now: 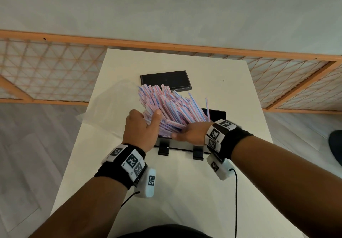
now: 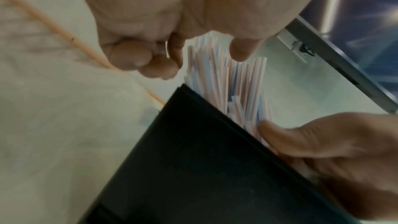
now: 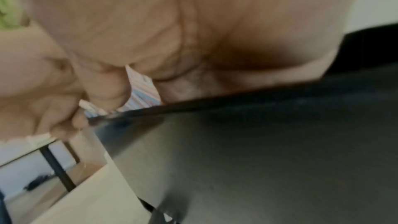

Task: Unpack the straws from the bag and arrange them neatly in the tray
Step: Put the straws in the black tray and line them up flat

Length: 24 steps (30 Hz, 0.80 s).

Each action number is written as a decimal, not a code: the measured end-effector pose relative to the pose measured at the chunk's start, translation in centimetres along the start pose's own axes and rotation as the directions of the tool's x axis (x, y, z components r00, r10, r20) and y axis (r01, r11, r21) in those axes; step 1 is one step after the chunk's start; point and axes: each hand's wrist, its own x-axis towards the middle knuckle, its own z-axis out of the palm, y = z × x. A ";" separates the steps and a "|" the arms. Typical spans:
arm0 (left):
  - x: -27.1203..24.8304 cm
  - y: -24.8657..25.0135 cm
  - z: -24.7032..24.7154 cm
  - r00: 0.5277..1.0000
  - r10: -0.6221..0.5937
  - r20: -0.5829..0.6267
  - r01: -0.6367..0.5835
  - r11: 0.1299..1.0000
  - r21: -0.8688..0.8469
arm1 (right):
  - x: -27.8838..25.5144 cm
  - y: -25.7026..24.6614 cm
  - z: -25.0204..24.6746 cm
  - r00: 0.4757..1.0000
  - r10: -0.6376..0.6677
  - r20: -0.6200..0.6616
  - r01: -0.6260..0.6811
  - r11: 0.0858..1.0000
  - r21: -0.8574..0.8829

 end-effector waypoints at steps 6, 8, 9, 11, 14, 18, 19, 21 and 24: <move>-0.1 -0.2 0.5 0.990 0.016 0.138 -0.001 0.994 -0.109 | 1.5 0.6 1.6 0.999 0.042 -0.029 -0.035 0.982 0.187; -0.3 0.1 0.7 0.988 0.019 0.155 0.002 0.990 -0.140 | 2.1 0.9 2.2 0.997 -0.024 -0.073 0.046 0.947 0.319; -0.4 0.3 0.6 0.987 0.022 0.158 0.004 0.987 -0.163 | 2.4 1.1 2.3 0.998 -0.030 -0.054 0.047 0.940 0.339; -0.6 0.5 0.6 0.987 0.023 0.160 0.009 0.979 -0.202 | 2.2 1.1 2.1 1.000 0.002 0.023 -0.009 0.952 0.308; -0.7 0.7 0.7 0.987 0.017 0.159 0.022 0.972 -0.234 | 1.1 0.7 1.6 0.999 0.035 0.030 -0.041 0.980 0.197; -0.6 1.0 0.9 0.982 0.033 0.184 0.021 0.958 -0.285 | 0.0 0.2 1.3 1.000 0.012 -0.026 -0.008 0.986 0.166; -0.6 0.9 0.9 0.983 0.031 0.179 0.024 0.953 -0.302 | -0.1 0.1 1.3 1.000 0.001 -0.026 0.003 0.986 0.169; -0.3 0.8 1.0 0.983 0.036 0.178 0.025 0.945 -0.326 | 0.1 0.2 1.6 0.998 -0.028 -0.057 0.038 0.985 0.171; -0.3 0.4 1.3 0.975 0.048 0.217 0.034 0.932 -0.361 | 0.7 0.3 2.3 0.994 -0.049 -0.102 0.062 0.990 0.127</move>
